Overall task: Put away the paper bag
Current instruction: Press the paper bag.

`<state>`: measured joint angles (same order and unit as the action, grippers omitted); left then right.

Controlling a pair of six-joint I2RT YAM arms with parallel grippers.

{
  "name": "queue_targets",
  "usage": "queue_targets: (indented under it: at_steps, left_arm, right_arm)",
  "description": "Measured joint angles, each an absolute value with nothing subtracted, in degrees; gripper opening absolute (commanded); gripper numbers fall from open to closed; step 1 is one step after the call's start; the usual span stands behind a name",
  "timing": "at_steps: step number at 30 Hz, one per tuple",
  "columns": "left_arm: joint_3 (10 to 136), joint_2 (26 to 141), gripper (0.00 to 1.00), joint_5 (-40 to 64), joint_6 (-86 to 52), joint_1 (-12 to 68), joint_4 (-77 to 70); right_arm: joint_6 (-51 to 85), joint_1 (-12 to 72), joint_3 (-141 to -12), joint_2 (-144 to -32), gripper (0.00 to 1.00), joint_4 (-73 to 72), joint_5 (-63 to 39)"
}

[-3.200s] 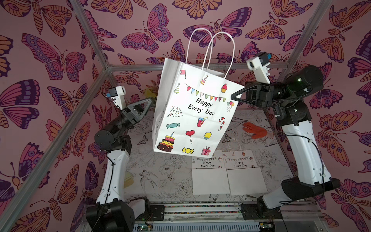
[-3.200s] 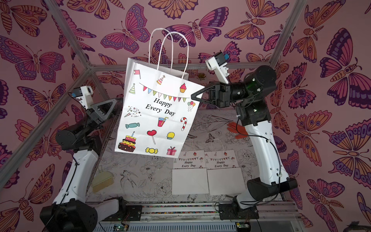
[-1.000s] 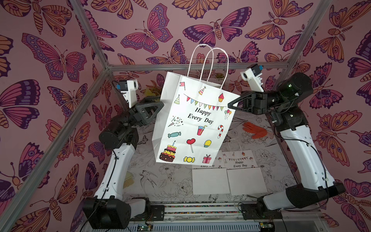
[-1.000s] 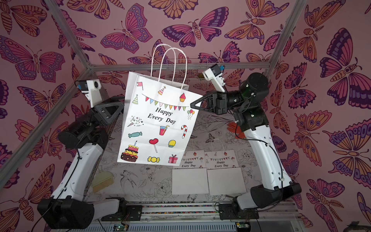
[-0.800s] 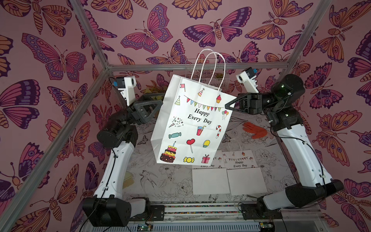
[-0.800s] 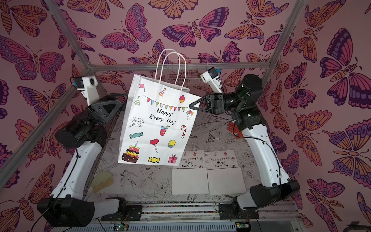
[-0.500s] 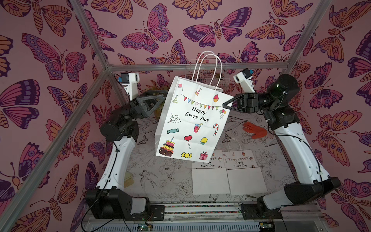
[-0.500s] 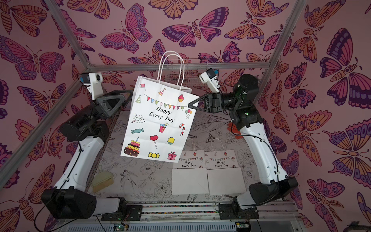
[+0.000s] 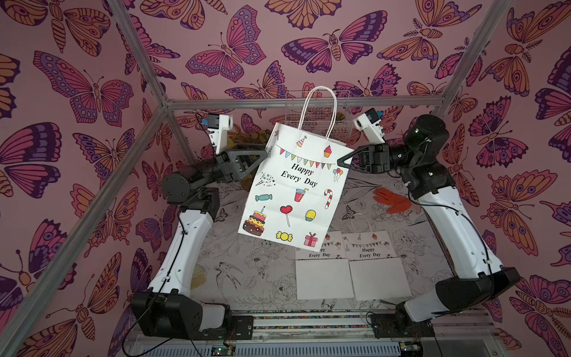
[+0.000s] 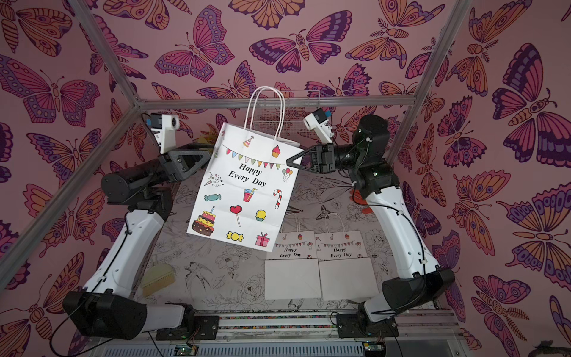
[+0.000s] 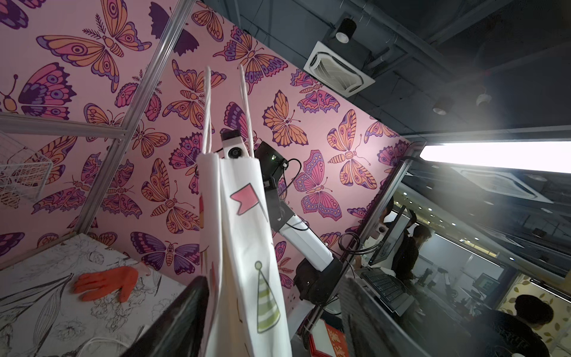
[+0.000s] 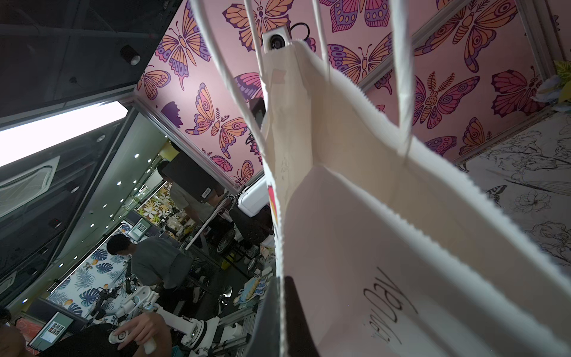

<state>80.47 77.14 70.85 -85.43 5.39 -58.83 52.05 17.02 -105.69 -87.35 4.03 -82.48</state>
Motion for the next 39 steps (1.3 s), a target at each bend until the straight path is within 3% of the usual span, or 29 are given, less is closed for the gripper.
queue_targets:
  at_steps: [14, 30, 34, 39]
  left_arm:
    - [80.38, 76.12, 0.67, 71.46, -72.84, 6.02, -45.34]
    - [83.00, 76.07, 0.65, 71.00, -72.18, 6.28, -44.23]
    - [83.00, 75.61, 0.59, 71.18, -71.79, 6.35, -43.03]
    - [83.00, 74.67, 0.36, 71.24, -70.17, 6.35, -41.50]
  right_arm:
    - [50.74, 17.56, -102.56, -85.76, 0.00, 5.45, -82.50]
    - [50.74, 19.77, -101.34, -82.39, 0.00, 5.39, -82.98]
    - [50.74, 19.99, -101.34, -82.70, 0.00, 5.43, -82.50]
    - [50.74, 19.99, -101.34, -82.78, 0.00, 5.56, -82.06]
